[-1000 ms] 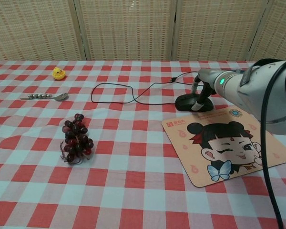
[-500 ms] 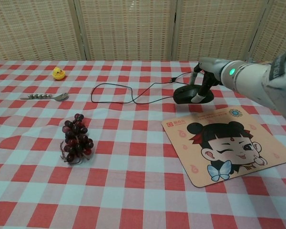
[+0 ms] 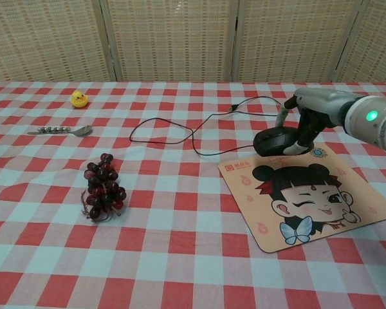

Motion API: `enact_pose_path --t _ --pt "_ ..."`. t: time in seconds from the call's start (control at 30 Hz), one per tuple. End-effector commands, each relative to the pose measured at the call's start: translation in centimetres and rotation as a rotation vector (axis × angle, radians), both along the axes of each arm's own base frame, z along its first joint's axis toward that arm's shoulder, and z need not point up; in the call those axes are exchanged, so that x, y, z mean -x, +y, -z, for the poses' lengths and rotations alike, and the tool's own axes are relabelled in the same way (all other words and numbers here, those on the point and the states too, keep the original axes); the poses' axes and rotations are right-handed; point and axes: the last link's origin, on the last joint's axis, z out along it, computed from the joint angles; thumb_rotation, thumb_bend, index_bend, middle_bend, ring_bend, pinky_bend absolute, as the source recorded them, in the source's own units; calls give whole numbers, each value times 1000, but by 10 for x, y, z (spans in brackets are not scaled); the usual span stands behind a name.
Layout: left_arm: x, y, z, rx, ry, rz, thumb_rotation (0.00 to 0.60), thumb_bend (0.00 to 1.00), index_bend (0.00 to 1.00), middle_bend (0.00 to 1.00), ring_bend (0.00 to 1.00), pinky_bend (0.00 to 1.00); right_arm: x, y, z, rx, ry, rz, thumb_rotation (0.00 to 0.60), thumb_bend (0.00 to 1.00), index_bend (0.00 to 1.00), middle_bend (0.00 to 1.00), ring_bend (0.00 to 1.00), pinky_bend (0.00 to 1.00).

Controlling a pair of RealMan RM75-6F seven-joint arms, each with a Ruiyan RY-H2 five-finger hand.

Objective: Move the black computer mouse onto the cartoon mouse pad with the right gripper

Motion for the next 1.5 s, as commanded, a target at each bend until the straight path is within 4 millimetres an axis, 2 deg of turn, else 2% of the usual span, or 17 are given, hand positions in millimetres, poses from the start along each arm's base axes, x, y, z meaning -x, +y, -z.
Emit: enact_pose_path --t 0.03,0.33,0.63,1.07,1.2,1.5 --pt "-1 0 -1 -3 2 4 600 191 854 612 448 540 12 11 -3 -3 -37 19 600 256 488 1000 1000 1000" --pt "-5 -5 -3 -7 9 13 600 192 916 690 452 540 32 23 -7 -5 -46 -8 600 262 489 1000 1000 1000" --pt "-5 -6 -6 -12 16 3 600 193 991 759 503 540 44 22 -3 -21 -1 -32 600 262 489 1000 1000 1000" --pt "-4 -7 -11 -31 10 -5 600 192 1000 803 508 540 46 22 11 -85 -8 -49 600 258 489 1000 1000 1000" --pt "-5 -8 -12 -33 5 2 600 191 1000 817 508 540 47 22 10 -108 -12 -51 600 219 488 1000 1000 1000" --pt "-7 -9 -13 -40 13 9 600 191 1000 829 508 541 48 23 2 -144 -50 -48 600 18 267 1000 1000 1000"
